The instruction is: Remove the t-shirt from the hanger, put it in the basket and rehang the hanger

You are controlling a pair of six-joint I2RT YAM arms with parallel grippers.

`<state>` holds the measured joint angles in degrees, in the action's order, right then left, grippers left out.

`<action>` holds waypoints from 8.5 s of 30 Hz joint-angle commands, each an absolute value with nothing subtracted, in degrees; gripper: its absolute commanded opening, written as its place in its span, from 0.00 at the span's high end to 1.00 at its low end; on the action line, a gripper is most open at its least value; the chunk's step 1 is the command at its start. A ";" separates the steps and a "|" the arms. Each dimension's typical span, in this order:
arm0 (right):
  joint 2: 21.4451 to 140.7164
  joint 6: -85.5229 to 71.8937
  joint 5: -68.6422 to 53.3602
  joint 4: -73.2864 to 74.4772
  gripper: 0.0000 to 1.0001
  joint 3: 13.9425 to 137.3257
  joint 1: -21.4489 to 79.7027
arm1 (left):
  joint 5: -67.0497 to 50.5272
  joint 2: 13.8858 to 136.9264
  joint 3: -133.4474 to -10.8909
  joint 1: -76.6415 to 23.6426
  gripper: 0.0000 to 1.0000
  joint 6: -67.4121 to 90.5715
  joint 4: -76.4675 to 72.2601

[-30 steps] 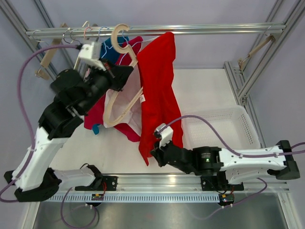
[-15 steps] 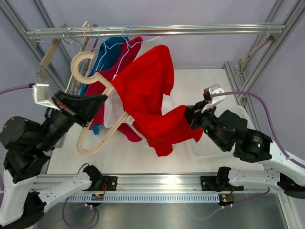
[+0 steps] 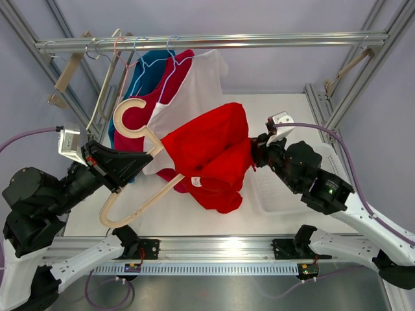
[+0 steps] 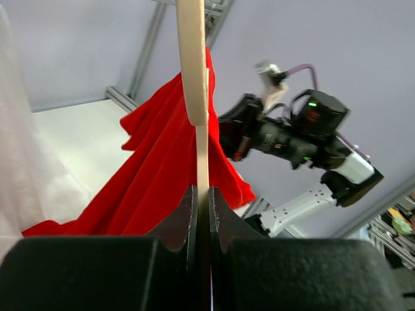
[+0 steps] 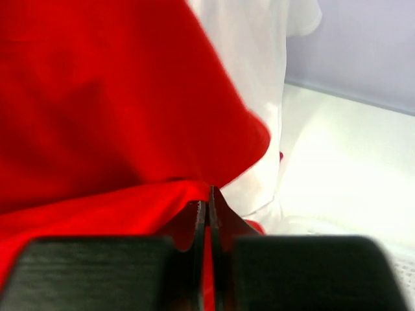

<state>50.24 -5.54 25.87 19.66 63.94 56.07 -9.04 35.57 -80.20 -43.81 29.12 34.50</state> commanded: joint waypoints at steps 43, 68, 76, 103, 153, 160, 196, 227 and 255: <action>57.81 -2.30 15.98 16.34 1.00 101.01 44.47 | 0.87 32.26 -84.29 -43.59 1.00 21.62 48.86; 51.52 5.89 37.61 17.84 1.00 82.91 40.44 | -5.45 34.10 -79.54 -43.59 1.00 24.26 46.23; 35.78 -2.81 49.09 17.93 1.00 61.89 39.29 | -5.54 37.08 -80.33 -43.59 1.00 24.17 44.91; 32.69 -42.80 40.45 40.58 0.01 41.91 39.29 | 15.26 64.06 -96.58 -54.37 1.00 19.08 38.67; 18.98 -26.90 13.53 41.40 0.93 53.53 39.29 | 13.98 120.67 -145.28 -48.69 1.00 11.16 16.96; 19.07 -25.84 13.27 41.48 0.93 53.44 39.29 | 15.55 121.55 -145.64 -48.34 1.00 9.41 16.70; 19.86 -27.16 11.16 39.99 0.92 54.05 39.29 | 17.84 116.99 -136.67 -48.43 0.75 9.05 16.61; 24.61 -28.39 4.93 32.78 0.92 52.56 39.29 | 19.60 82.45 -105.30 -40.18 0.48 6.05 22.50; 25.75 -30.15 1.93 30.76 0.90 50.01 39.29 | 1.85 82.26 -97.64 -21.27 0.58 8.09 23.73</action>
